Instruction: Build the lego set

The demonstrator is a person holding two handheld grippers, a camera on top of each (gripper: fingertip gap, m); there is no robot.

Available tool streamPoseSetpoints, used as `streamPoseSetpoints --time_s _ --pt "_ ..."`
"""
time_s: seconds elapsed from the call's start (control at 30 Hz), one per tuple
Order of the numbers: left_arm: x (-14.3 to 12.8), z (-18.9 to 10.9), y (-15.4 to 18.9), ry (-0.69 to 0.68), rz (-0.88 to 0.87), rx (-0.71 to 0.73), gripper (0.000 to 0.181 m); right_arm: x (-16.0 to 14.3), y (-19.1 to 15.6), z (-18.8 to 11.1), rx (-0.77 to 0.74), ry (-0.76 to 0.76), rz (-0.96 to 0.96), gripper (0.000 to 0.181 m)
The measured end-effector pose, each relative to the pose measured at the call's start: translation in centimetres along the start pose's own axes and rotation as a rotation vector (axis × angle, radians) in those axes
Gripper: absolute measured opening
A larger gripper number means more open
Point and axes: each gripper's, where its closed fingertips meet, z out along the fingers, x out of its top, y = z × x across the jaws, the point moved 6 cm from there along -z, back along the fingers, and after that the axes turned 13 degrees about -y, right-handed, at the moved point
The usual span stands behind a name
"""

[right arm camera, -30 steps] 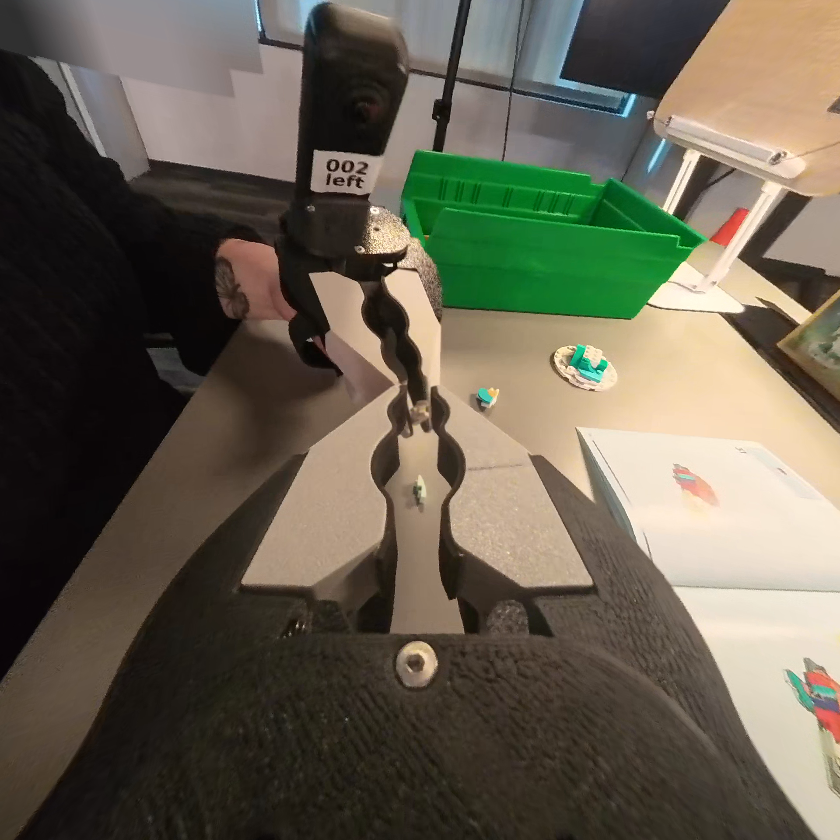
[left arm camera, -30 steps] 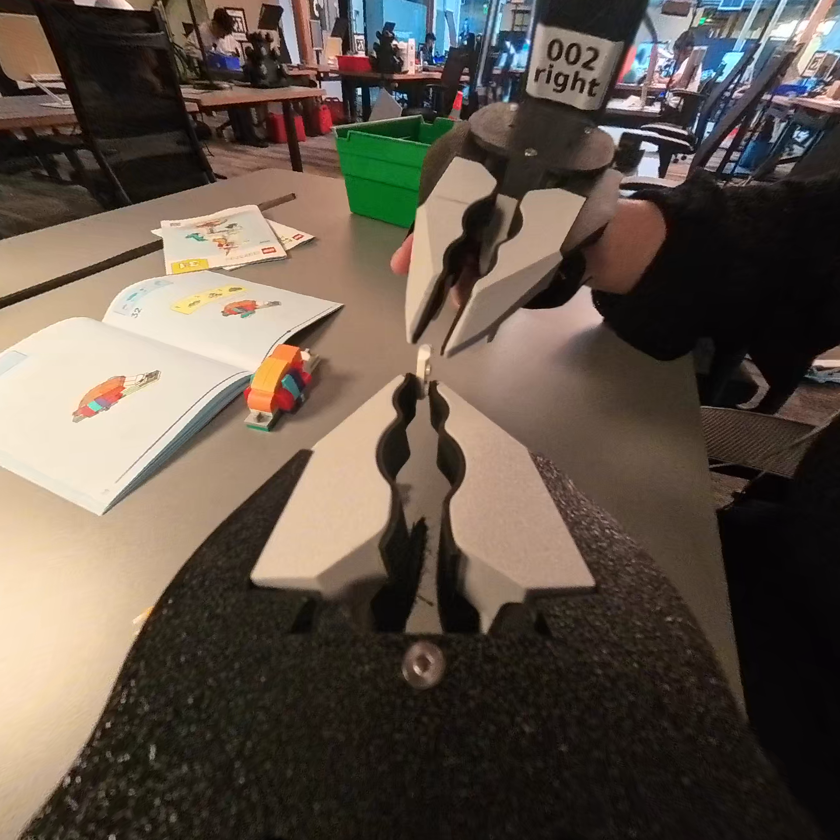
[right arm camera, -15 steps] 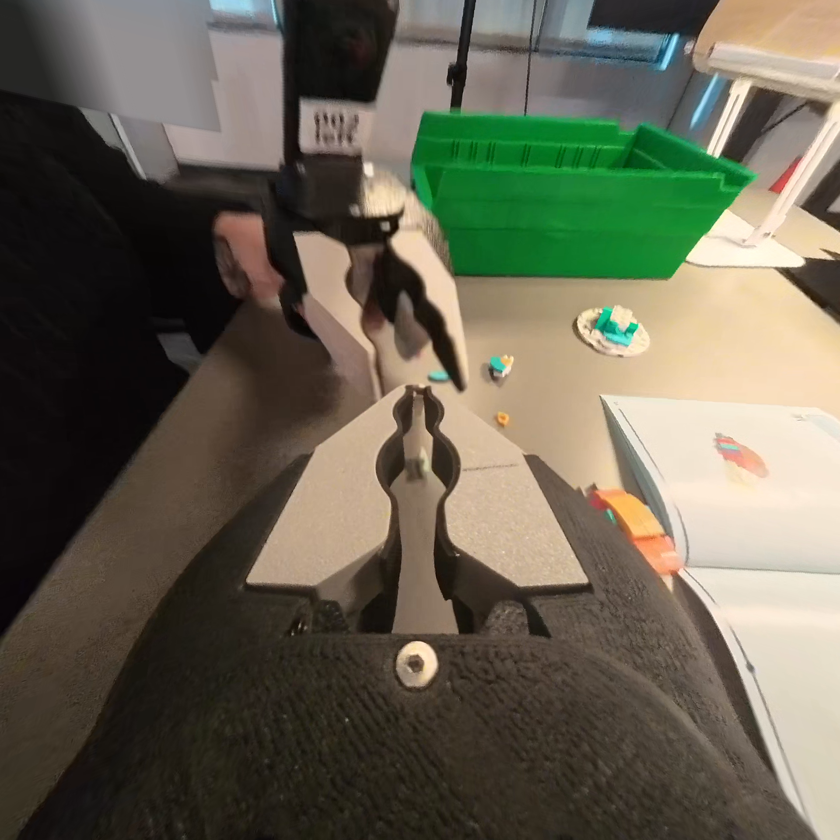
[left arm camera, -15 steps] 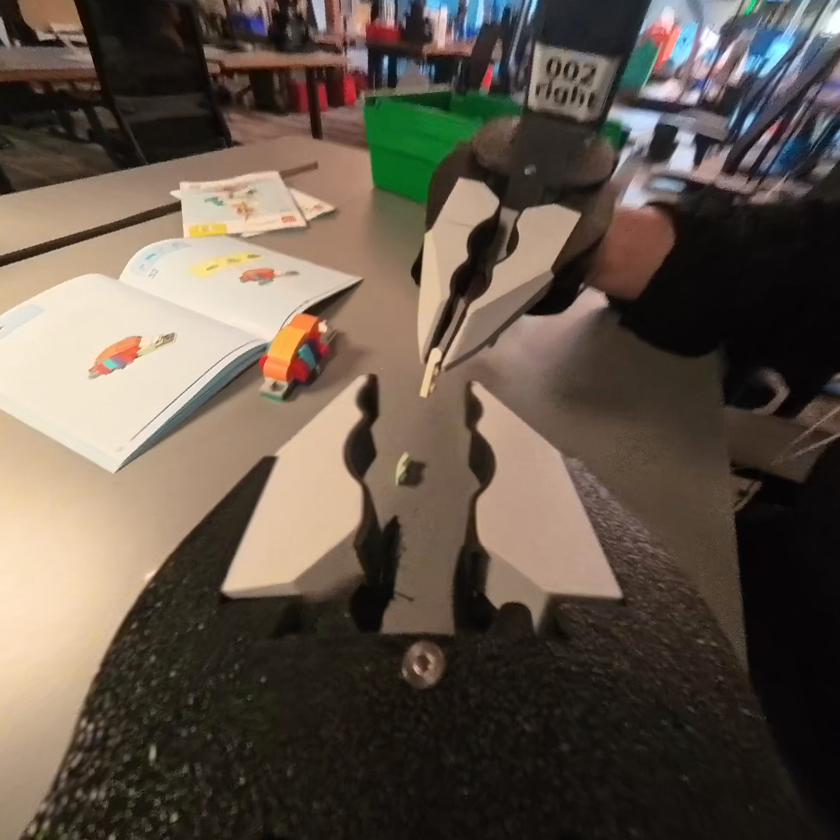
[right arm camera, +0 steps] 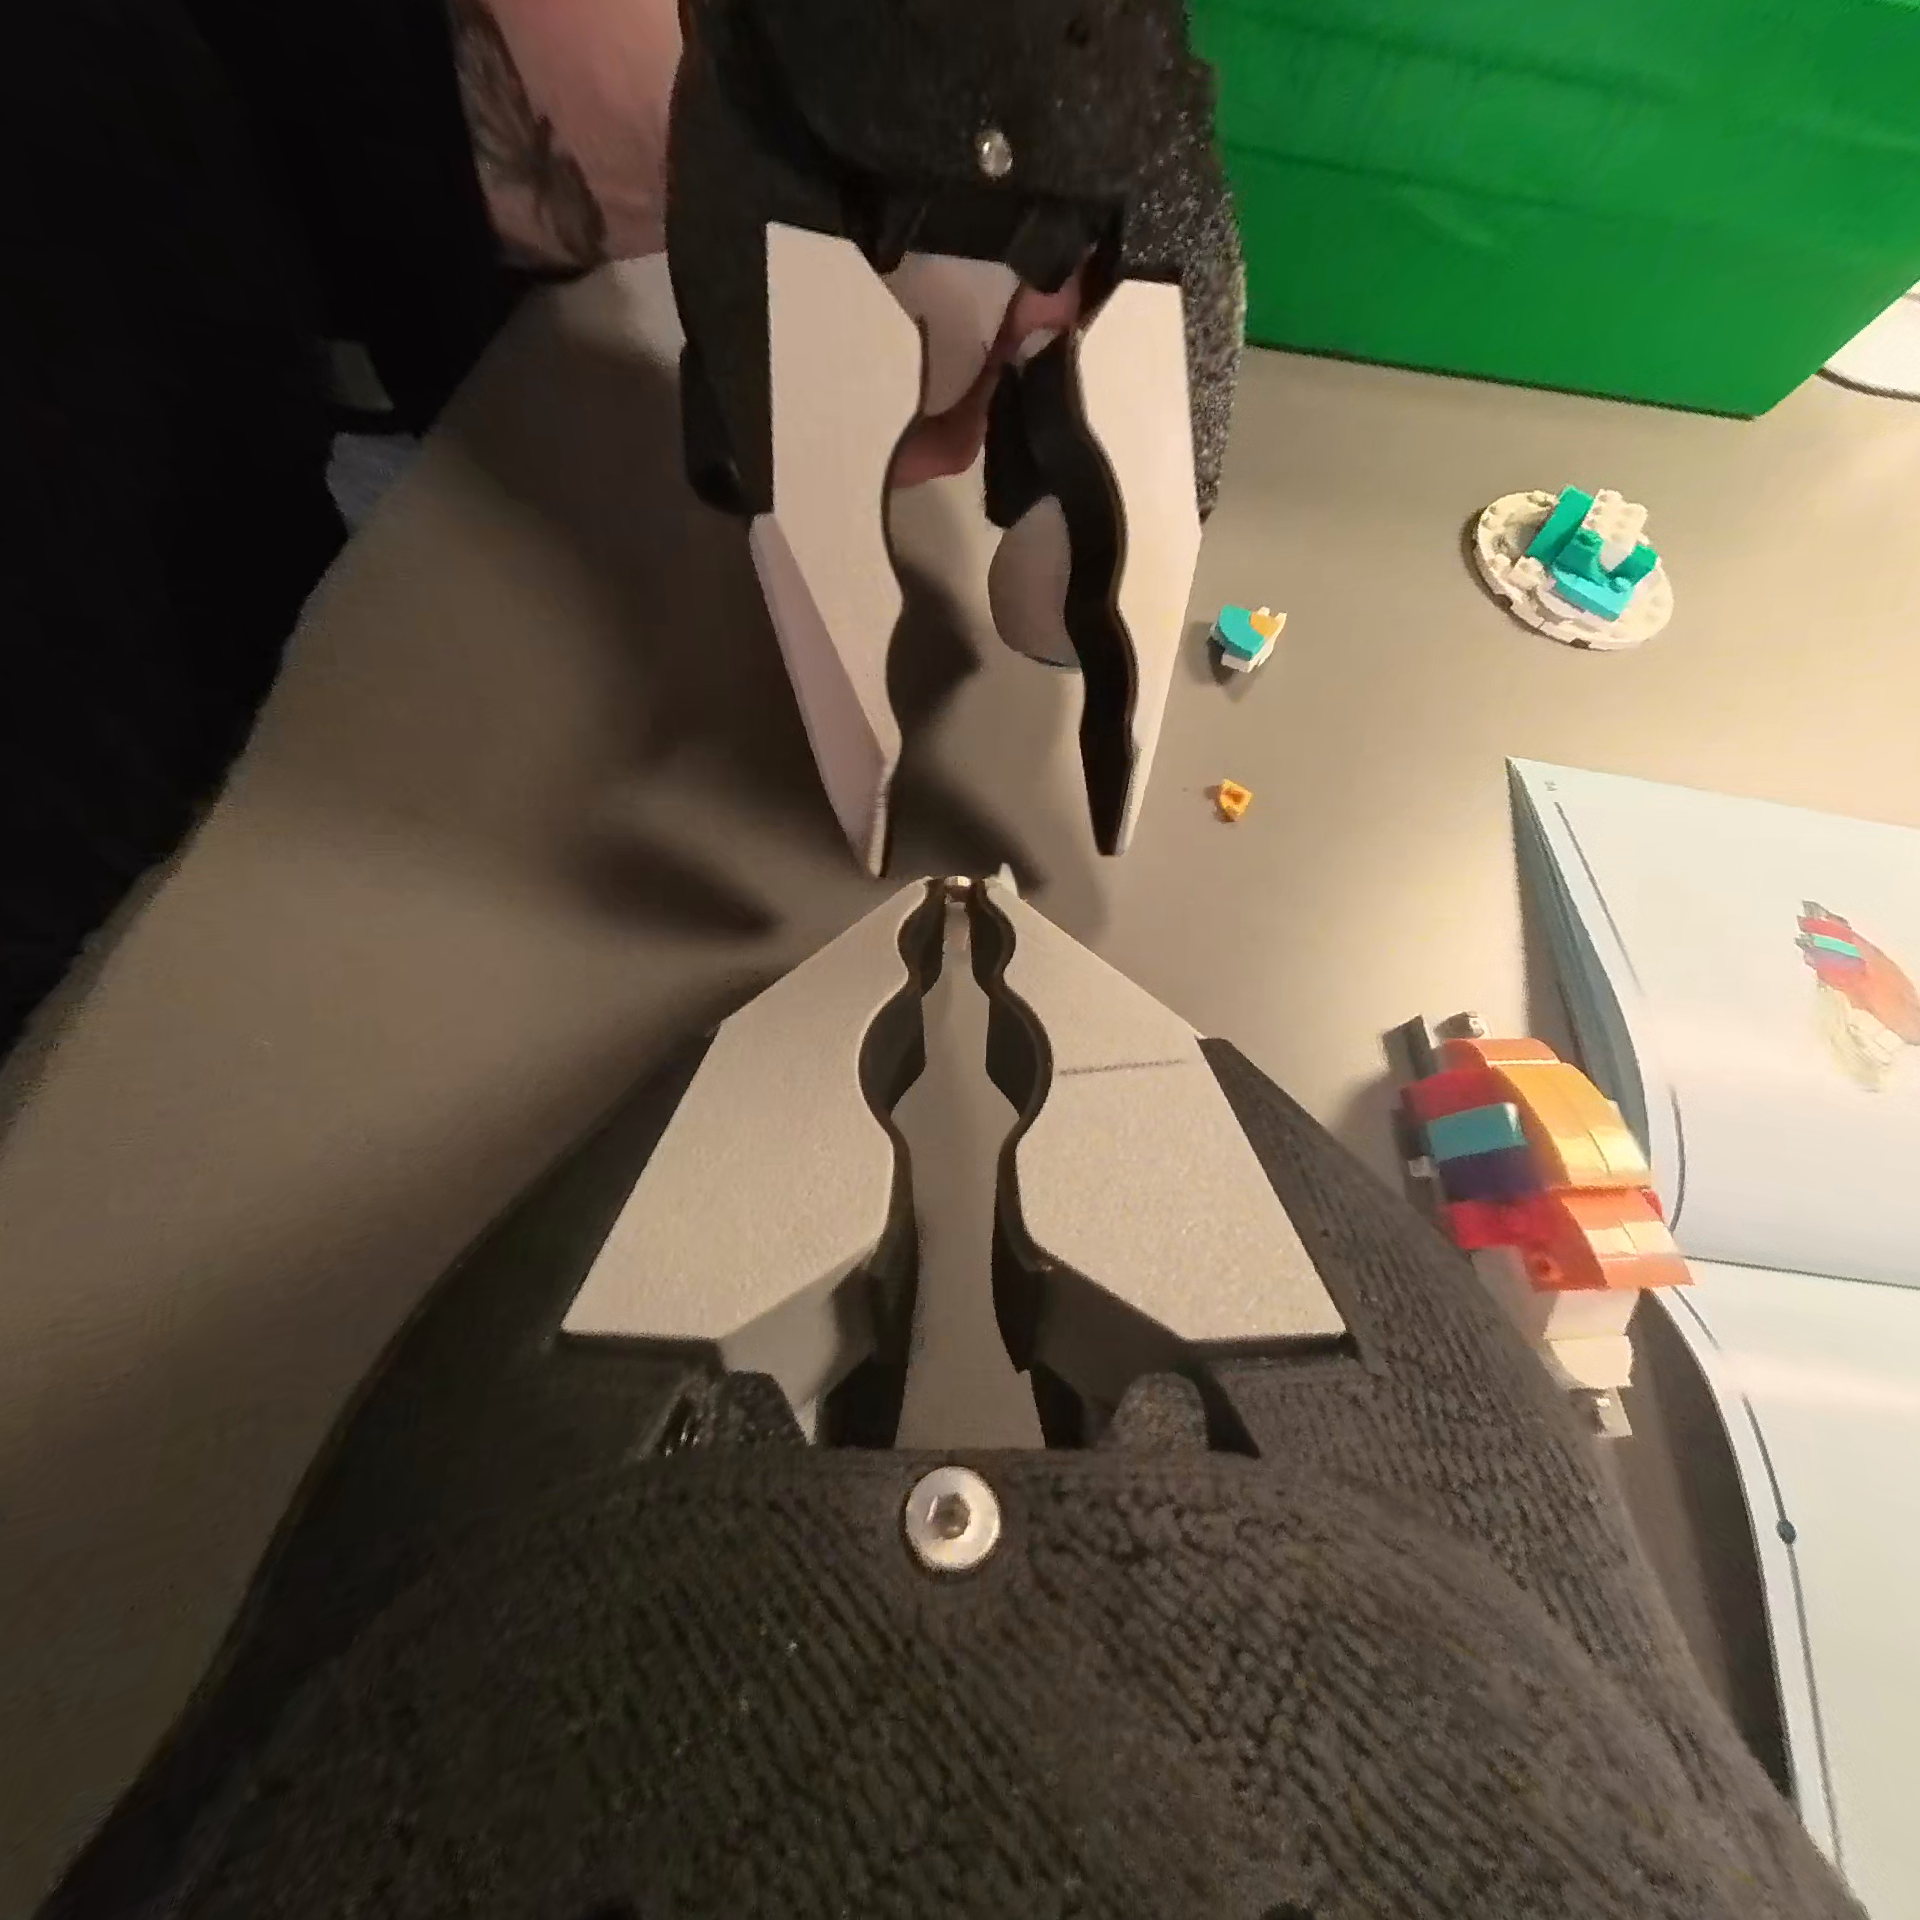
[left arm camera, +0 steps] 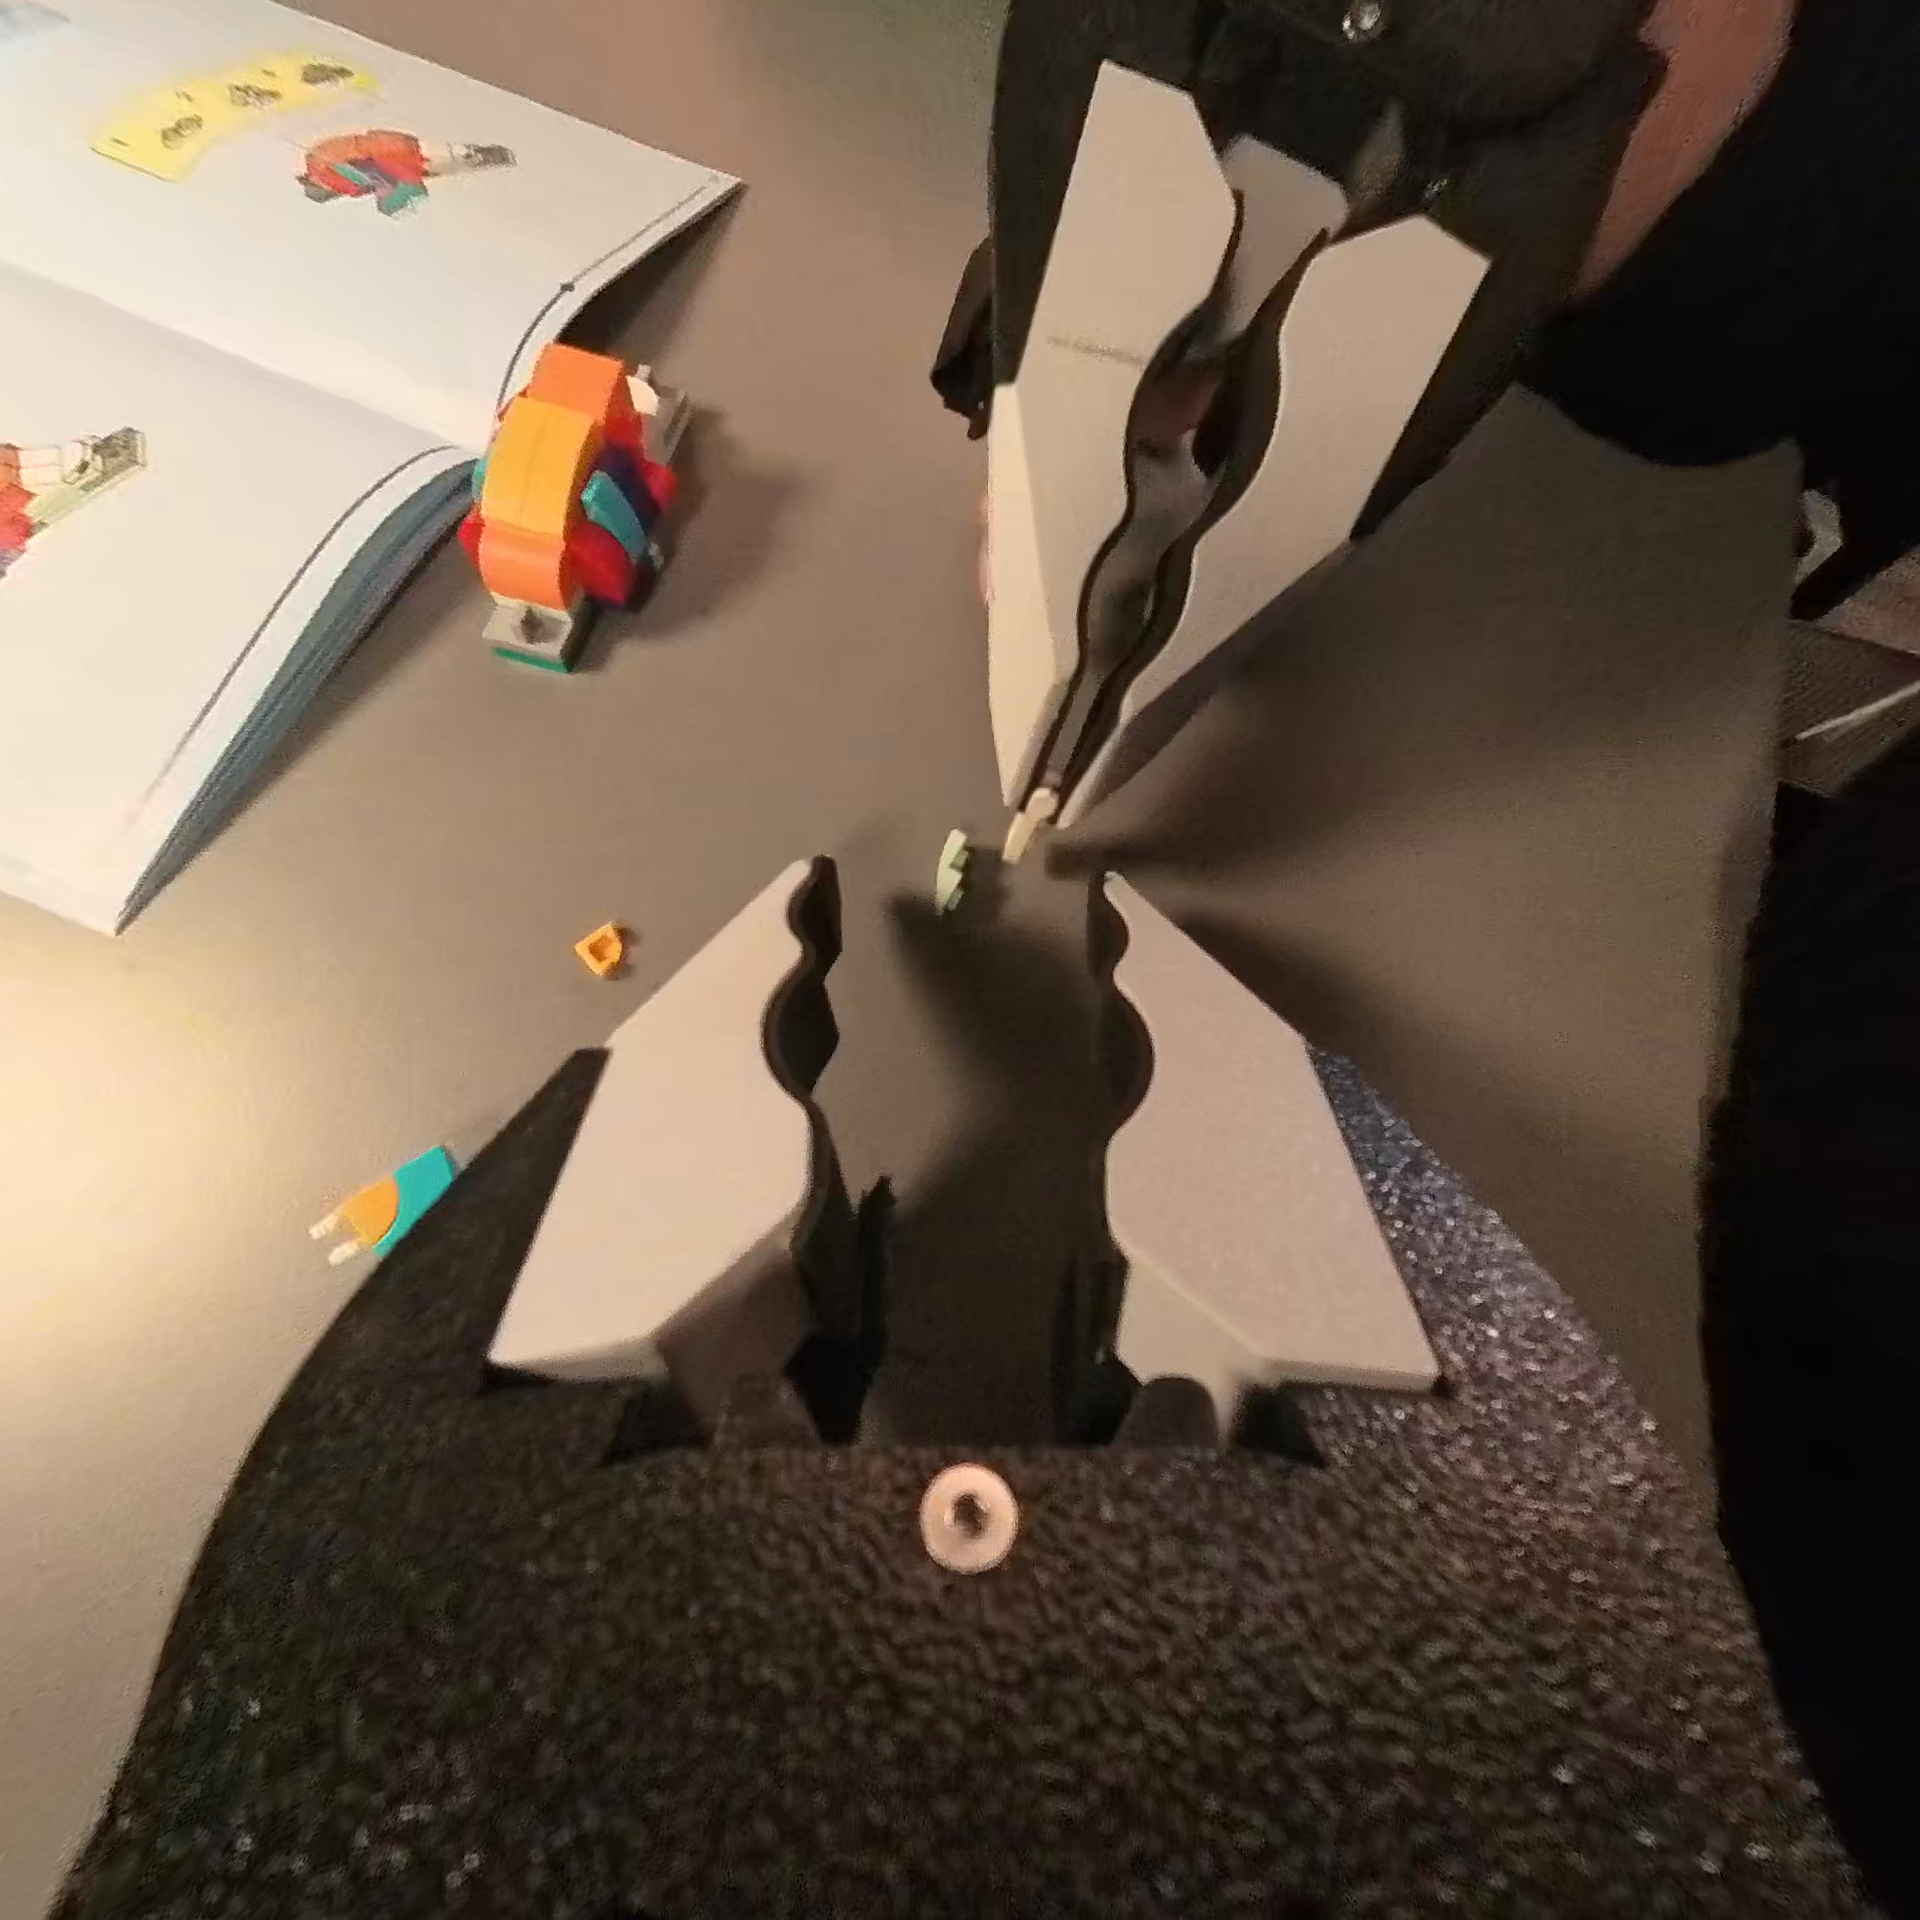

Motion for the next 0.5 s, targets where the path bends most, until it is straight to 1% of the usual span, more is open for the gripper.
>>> streamPoseSetpoints --time_s 0.17,0.27,0.5 --pt "-0.20 0.51 0.06 -0.063 0.047 0.015 0.035 -0.13 -0.19 0.42 -0.004 -0.037 -0.018 0.004" --pt "-0.30 0.82 0.06 -0.066 0.061 0.015 0.027 -0.14 -0.17 0.54 -0.011 -0.046 -0.022 0.004" --pt "-0.37 0.88 0.04 -0.048 0.051 -0.010 0.024 0.01 0.14 0.73 -0.009 -0.047 -0.014 0.004"
